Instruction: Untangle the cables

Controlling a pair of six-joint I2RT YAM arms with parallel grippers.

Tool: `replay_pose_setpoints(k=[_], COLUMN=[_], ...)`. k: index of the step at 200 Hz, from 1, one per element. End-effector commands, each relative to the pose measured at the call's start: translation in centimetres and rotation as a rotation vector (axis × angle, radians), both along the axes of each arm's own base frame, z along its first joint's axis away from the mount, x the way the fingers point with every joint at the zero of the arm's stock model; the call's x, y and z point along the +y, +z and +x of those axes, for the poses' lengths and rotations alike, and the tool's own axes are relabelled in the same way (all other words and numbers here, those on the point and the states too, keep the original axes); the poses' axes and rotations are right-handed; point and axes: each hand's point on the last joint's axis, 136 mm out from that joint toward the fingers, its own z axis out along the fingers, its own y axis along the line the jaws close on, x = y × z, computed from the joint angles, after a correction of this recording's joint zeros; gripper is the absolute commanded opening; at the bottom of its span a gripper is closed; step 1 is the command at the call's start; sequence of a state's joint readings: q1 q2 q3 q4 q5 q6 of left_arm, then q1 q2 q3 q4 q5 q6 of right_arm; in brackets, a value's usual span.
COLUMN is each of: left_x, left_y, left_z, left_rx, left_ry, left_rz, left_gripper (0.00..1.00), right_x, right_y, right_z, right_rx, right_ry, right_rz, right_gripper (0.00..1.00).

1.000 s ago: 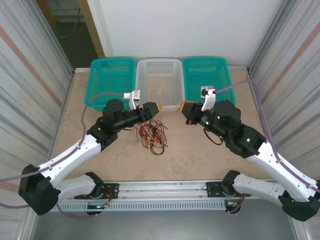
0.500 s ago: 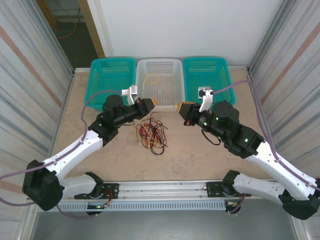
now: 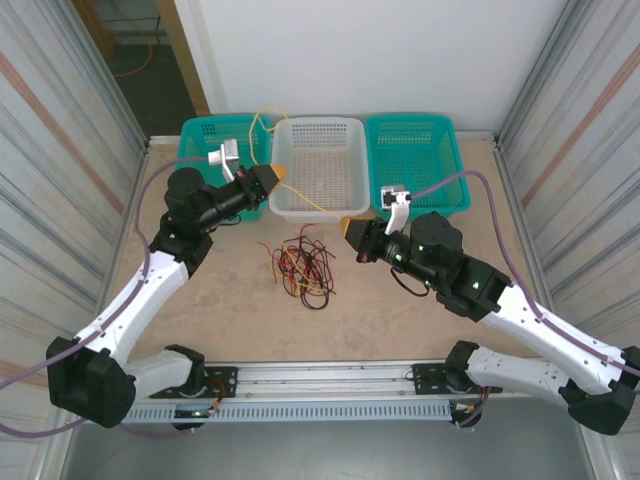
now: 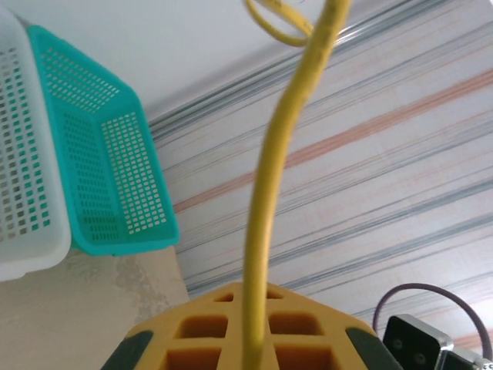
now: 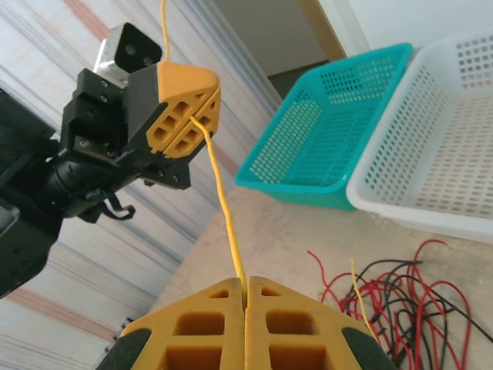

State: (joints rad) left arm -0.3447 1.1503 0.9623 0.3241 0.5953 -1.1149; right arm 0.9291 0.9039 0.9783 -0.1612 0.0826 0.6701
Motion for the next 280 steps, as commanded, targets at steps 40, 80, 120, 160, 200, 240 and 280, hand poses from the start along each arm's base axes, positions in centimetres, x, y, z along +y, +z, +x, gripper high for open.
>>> replay_pose_setpoints(k=[40, 80, 120, 160, 200, 240, 280], left_x=[8.9, 13.8, 17.5, 18.5, 18.1, 18.0, 18.6], left_y=[0.3, -3.0, -6.8, -9.8, -11.3, -13.3, -14.6], left_z=[6.4, 11.0, 16.0, 19.4, 21.1, 21.7, 22.6], left_rx=[-0.005, 0.082, 0.125, 0.119, 0.058, 0.106, 0.111], left_ry=[0.380, 0.445, 0.514, 0.466, 0.339, 0.195, 0.202], left_rz=[0.175, 0.334, 0.576, 0.704, 0.698, 0.852, 0.893], left_gripper=[0.00, 0.00, 0.00, 0.00, 0.00, 0.00, 0.00], right_x=[-5.8, -7.0, -6.5, -6.7, -6.8, -6.3, -5.6], right_y=[-2.9, -4.2, -5.0, -4.8, -4.9, -5.4, -5.9], right_z=[1.0, 1.0, 0.8, 0.7, 1.0, 1.1, 1.5], right_rx=[0.091, 0.140, 0.162, 0.153, 0.151, 0.166, 0.180], right_ry=[-0.224, -0.240, -0.220, -0.218, -0.225, -0.213, -0.202], right_rz=[-0.225, -0.212, -0.204, -0.211, -0.220, -0.228, -0.232], right_gripper=[0.57, 0.58, 0.55, 0.54, 0.54, 0.53, 0.52])
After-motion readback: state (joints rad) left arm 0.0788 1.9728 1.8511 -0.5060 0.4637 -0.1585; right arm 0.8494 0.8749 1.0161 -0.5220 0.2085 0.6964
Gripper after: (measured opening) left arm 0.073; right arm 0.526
